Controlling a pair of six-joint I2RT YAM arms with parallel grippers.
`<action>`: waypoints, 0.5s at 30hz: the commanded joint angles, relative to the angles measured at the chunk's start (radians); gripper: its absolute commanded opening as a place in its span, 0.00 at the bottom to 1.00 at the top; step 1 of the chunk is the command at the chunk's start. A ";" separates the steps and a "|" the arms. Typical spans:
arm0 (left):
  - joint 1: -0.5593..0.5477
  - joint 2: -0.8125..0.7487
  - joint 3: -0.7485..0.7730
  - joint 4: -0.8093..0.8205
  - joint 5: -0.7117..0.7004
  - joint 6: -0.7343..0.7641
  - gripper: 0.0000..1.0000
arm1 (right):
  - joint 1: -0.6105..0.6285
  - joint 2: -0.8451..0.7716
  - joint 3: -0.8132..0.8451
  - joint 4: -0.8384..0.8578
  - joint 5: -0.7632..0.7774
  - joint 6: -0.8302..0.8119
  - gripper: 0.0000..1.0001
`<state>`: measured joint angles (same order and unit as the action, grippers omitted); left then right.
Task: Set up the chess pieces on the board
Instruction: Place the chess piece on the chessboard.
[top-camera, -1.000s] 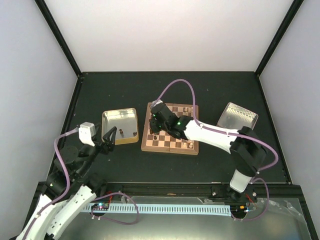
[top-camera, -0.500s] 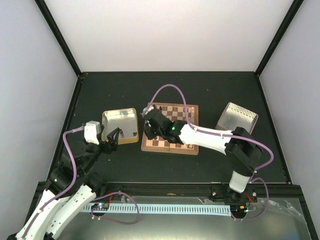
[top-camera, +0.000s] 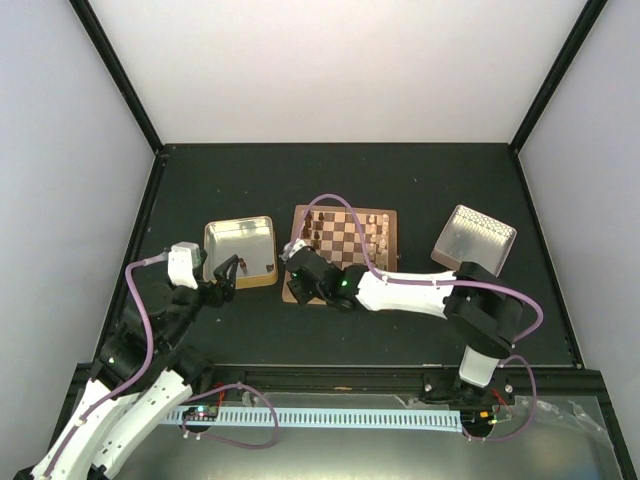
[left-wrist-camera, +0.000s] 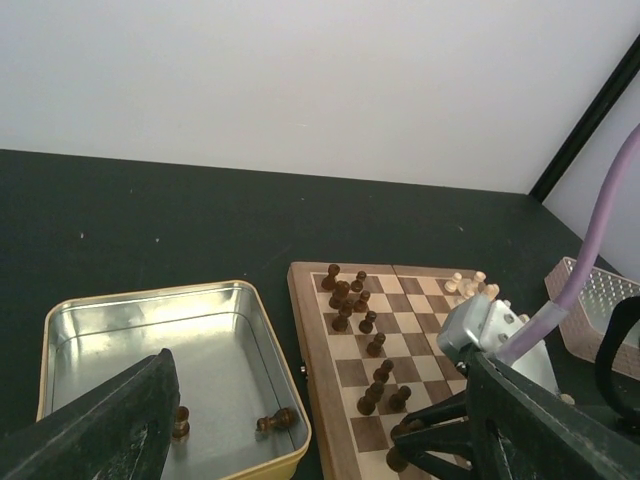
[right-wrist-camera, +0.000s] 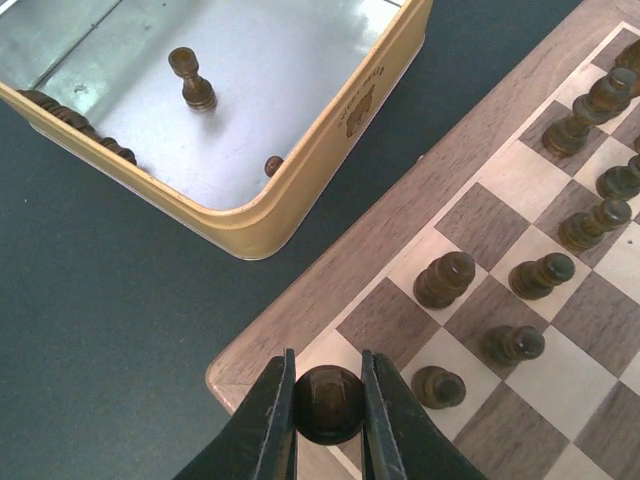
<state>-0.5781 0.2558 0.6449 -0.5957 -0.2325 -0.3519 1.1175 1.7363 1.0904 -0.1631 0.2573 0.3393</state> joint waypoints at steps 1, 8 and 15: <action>-0.002 0.016 0.001 -0.006 -0.013 -0.007 0.80 | 0.000 0.044 -0.007 0.081 0.034 0.004 0.15; -0.003 0.033 0.000 -0.005 0.006 -0.010 0.80 | 0.000 0.054 -0.009 0.070 0.030 0.020 0.25; -0.003 0.119 0.000 0.012 0.066 -0.064 0.82 | 0.001 0.028 -0.001 0.049 0.030 0.030 0.37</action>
<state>-0.5781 0.3176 0.6445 -0.5964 -0.2188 -0.3721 1.1179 1.7878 1.0847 -0.1242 0.2646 0.3569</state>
